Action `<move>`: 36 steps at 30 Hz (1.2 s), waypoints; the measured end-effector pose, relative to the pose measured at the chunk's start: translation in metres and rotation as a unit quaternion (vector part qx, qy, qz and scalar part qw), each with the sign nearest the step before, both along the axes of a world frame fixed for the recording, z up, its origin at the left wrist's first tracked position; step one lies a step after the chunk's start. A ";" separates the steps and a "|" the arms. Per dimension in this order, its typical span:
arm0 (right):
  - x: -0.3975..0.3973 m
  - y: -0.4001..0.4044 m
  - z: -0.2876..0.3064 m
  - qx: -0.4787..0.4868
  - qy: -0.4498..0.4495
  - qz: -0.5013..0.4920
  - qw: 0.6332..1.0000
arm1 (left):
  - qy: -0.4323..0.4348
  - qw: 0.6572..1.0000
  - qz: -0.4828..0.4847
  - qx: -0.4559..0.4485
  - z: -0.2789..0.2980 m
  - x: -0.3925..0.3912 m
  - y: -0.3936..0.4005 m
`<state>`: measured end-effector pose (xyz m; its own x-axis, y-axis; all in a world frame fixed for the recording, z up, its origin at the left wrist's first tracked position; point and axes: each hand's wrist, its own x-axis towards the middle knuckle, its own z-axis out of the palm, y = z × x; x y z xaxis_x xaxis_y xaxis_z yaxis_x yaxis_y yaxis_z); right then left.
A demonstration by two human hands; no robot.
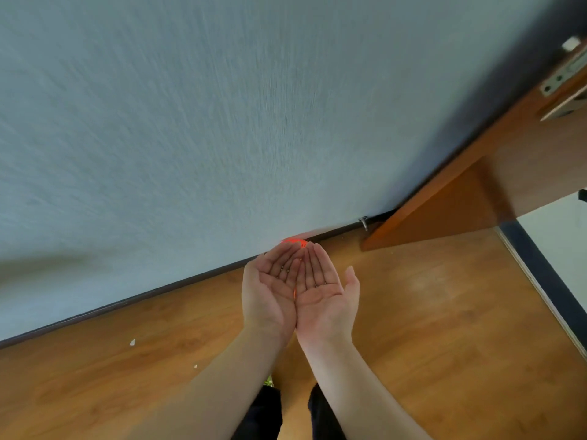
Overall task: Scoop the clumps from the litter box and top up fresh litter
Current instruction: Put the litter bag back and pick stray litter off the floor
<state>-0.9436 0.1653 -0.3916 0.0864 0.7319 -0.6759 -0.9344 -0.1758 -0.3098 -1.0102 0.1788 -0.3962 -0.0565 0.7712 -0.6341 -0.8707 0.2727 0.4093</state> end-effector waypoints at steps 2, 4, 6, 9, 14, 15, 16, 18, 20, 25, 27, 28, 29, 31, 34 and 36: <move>0.010 0.018 -0.033 -0.009 0.005 0.009 1.000 | 0.002 1.000 0.014 -0.017 -0.030 0.011 0.017; 0.021 0.034 -0.071 -0.021 0.007 0.016 1.000 | 0.009 0.999 0.023 -0.032 -0.065 0.022 0.032; 0.032 0.043 -0.113 -0.038 0.002 0.023 0.999 | 0.014 0.998 0.031 -0.047 -0.104 0.033 0.040; 0.047 0.050 -0.177 -0.062 0.001 0.033 0.998 | 0.013 0.996 0.048 -0.071 -0.168 0.048 0.045; 0.064 0.059 -0.287 -0.071 -0.001 0.045 0.997 | -0.006 0.993 0.079 -0.093 -0.280 0.067 0.051; 0.066 0.062 -0.310 -0.069 0.001 0.048 0.996 | -0.009 0.992 0.083 -0.095 -0.302 0.068 0.053; 0.067 0.066 -0.333 -0.064 0.005 0.052 0.997 | -0.011 0.991 0.088 -0.095 -0.324 0.069 0.056; 0.071 0.076 -0.376 -0.057 0.012 0.060 0.997 | -0.013 0.991 0.092 -0.093 -0.365 0.071 0.065; 0.073 0.088 -0.415 -0.049 0.009 0.070 0.996 | -0.011 0.992 0.089 -0.084 -0.401 0.072 0.076; 0.072 0.117 -0.493 -0.034 -0.010 0.080 0.996 | 0.000 0.994 0.084 -0.066 -0.482 0.072 0.103; 0.070 0.125 -0.519 -0.030 -0.017 0.075 0.997 | 0.011 0.994 0.082 -0.069 -0.512 0.071 0.111; 0.070 0.128 -0.531 -0.028 -0.020 0.073 0.997 | 0.017 0.994 0.081 -0.073 -0.526 0.071 0.116; 0.069 0.131 -0.543 -0.026 -0.026 0.071 0.997 | 0.021 0.994 0.082 -0.075 -0.539 0.072 0.121; 0.067 0.137 -0.565 -0.037 -0.048 0.074 0.995 | 0.033 0.992 0.085 -0.087 -0.560 0.074 0.128; 0.065 0.143 -0.590 -0.042 -0.065 0.091 0.993 | 0.046 0.990 0.084 -0.100 -0.585 0.075 0.131; 0.063 0.146 -0.603 -0.040 -0.076 0.107 0.991 | 0.057 0.989 0.085 -0.103 -0.598 0.071 0.133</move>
<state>-0.8810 0.3117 -0.9943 0.0406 0.6898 -0.7229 -0.8163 -0.3943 -0.4222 -0.9391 0.3119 -0.9945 -0.2545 0.5989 -0.7593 -0.8620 0.2154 0.4589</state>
